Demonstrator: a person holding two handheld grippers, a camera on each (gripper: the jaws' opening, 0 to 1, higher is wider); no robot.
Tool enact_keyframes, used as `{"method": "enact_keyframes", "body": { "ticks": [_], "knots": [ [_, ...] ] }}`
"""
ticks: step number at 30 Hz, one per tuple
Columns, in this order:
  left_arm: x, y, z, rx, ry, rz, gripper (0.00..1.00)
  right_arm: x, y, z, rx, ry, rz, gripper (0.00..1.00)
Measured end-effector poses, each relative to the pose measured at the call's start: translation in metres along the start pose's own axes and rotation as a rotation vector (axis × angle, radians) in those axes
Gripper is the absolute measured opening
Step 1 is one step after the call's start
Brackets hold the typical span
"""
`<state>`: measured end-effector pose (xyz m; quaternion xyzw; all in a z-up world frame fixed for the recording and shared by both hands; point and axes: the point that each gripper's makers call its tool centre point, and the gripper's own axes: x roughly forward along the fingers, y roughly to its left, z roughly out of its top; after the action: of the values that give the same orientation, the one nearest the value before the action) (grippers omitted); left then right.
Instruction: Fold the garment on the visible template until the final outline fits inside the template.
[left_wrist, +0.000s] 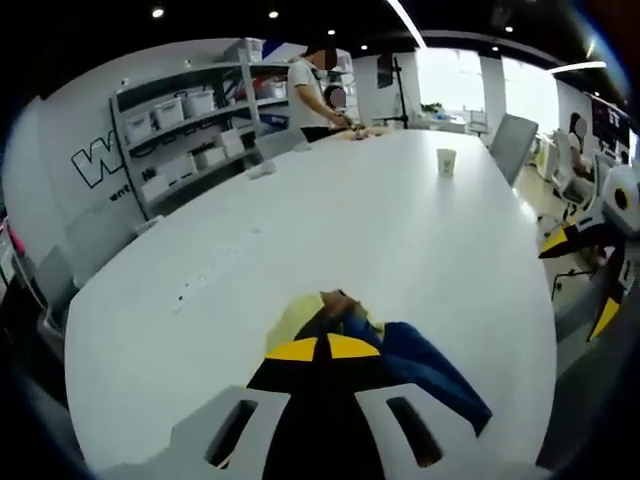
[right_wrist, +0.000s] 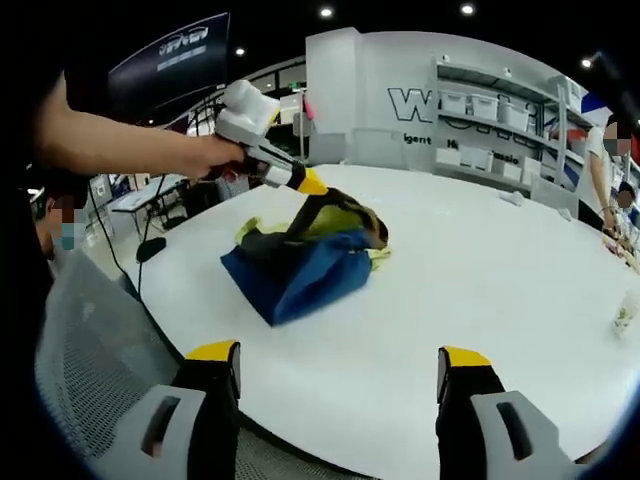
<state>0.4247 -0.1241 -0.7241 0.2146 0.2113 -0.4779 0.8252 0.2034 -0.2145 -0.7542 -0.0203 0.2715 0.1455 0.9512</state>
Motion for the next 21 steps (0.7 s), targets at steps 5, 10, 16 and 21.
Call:
{"method": "enact_keyframes", "body": {
  "ticks": [5,10,16,21],
  "knots": [
    [-0.013,0.011,0.006,-0.013,-0.018,0.029,0.02,0.01,-0.005,0.02,-0.017,-0.014,0.01,0.79],
    [-0.026,0.016,0.011,-0.019,-0.036,0.056,0.02,0.023,-0.003,0.027,-0.029,-0.022,0.03,0.76],
    [-0.045,0.025,0.017,-0.033,-0.058,0.086,0.02,0.041,0.003,0.035,0.001,-0.043,0.047,0.71],
    [-0.061,0.033,0.019,-0.045,-0.069,0.114,0.02,0.065,0.01,0.05,0.054,-0.083,0.047,0.65]
  ]
}}
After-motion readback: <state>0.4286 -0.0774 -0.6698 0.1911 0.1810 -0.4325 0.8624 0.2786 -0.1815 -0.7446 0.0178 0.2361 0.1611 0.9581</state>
